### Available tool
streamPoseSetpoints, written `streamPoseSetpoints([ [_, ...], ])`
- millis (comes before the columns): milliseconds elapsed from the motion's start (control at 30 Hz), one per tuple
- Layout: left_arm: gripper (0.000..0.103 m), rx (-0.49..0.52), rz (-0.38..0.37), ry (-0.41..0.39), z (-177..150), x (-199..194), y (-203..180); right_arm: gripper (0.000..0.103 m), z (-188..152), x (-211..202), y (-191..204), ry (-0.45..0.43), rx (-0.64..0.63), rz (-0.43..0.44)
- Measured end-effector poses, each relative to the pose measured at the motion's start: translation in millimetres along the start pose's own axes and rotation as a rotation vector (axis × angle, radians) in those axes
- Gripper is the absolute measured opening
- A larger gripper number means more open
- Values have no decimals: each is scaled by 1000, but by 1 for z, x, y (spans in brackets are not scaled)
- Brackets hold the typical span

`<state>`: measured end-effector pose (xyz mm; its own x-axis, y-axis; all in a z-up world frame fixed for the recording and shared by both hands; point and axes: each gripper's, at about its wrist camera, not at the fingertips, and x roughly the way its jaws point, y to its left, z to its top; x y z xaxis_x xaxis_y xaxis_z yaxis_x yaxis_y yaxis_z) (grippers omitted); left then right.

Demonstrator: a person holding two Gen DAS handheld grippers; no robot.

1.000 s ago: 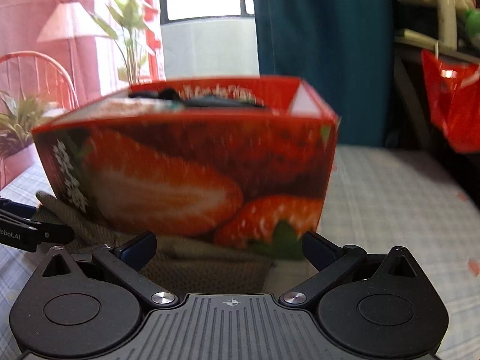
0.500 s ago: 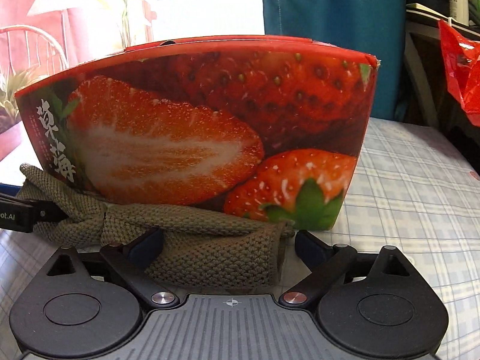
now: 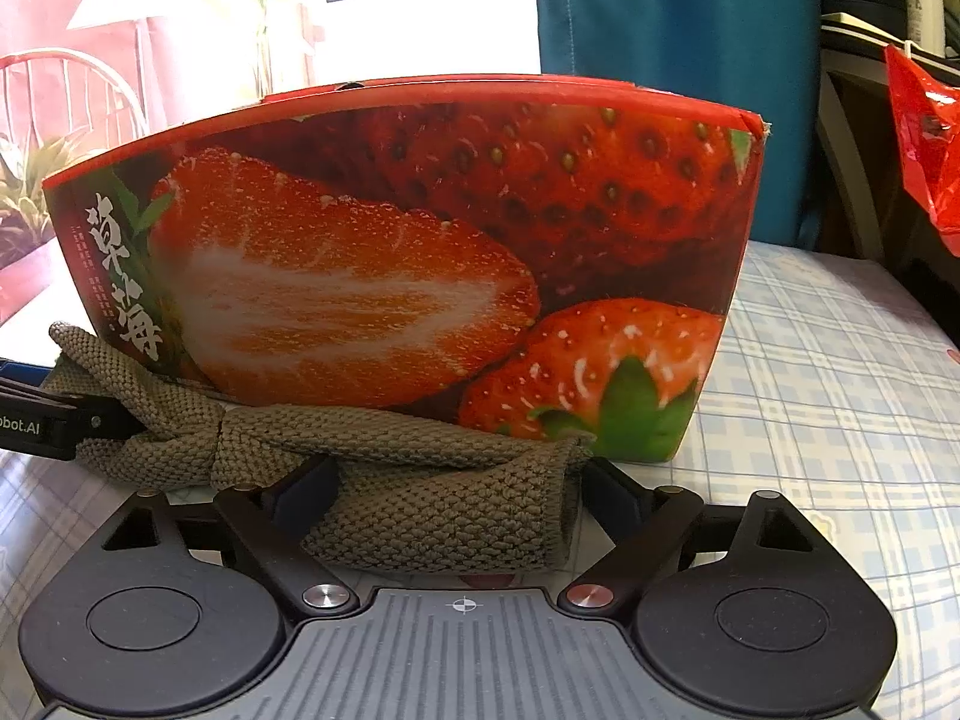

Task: Organize soft objects
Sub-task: 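Move both grippers down to the olive-green knit cloth and close on it, then lift the green knit cloth with both grippers over the red box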

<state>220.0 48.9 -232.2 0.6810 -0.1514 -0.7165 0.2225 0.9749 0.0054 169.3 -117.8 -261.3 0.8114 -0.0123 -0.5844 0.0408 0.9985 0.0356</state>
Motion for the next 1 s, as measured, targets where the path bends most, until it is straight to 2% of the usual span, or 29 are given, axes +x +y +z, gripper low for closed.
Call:
streamPoseSetpoints([
  [133,101,-1,-1,-4,-2,-2,-1,86,0,0,0,-2,-1,1],
  [400,84,17,-40,-10,-7,-10,-5,80,2,-1,2,15,10,-7],
  [567,75,20,-64,-12,-12,-16,-7,66,4,-7,5,28,31,0],
  [600,73,19,-68,-12,-13,-18,-7,60,4,-9,5,30,36,2],
  [700,60,-2,-87,-14,-15,-24,-7,43,2,-15,7,32,44,17],
  [733,50,-6,-100,-17,-16,-25,-8,36,1,-17,6,31,50,25],
  [767,41,-12,-119,-18,-17,-27,-8,33,0,-19,6,32,58,39],
  [833,33,-31,-154,-13,-20,-30,-8,24,-2,-22,4,33,73,55],
  [900,30,-46,-174,-14,-24,-33,-8,19,-6,-27,3,23,83,67],
  [1000,27,-71,-190,-18,-32,-38,-9,18,-14,-39,1,-8,86,88],
])
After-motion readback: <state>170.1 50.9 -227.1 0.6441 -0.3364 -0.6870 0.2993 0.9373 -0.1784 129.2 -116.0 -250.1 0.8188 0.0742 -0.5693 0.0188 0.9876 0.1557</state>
